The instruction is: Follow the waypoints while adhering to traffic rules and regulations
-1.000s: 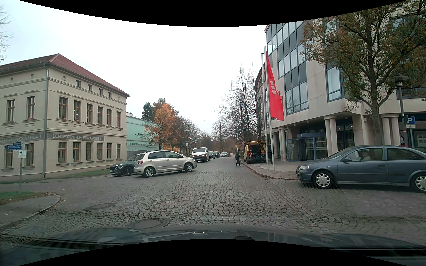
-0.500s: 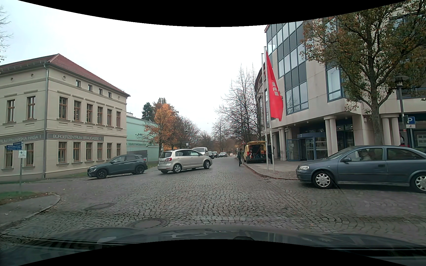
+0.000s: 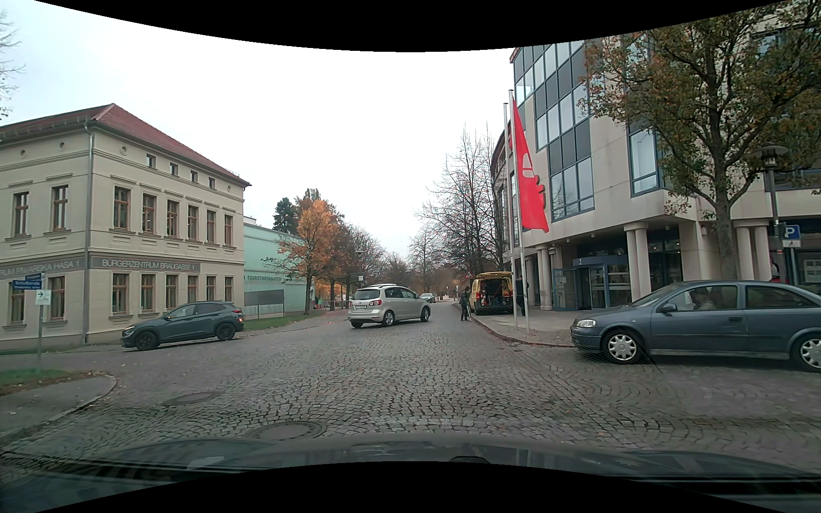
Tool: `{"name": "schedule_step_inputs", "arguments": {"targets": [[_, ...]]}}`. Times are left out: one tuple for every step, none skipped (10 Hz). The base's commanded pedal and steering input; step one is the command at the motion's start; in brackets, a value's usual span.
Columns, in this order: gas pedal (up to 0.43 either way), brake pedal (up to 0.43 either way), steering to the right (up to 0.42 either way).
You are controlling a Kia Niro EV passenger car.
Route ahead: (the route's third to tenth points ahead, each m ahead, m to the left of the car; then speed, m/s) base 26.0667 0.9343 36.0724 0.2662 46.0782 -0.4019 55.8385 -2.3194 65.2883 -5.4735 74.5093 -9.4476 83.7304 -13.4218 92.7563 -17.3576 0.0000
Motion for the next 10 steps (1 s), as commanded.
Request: {"name": "schedule_step_inputs", "arguments": {"targets": [[0.000,0.421,0.026],[0.000,0.451,0.026],[0.000,0.476,0.026],[0.000,0.482,0.026],[0.000,0.482,0.026],[0.000,0.488,0.026],[0.000,0.476,0.026],[0.000,0.463,0.026],[0.000,0.433,0.026],[0.000,0.409,0.026]]}}
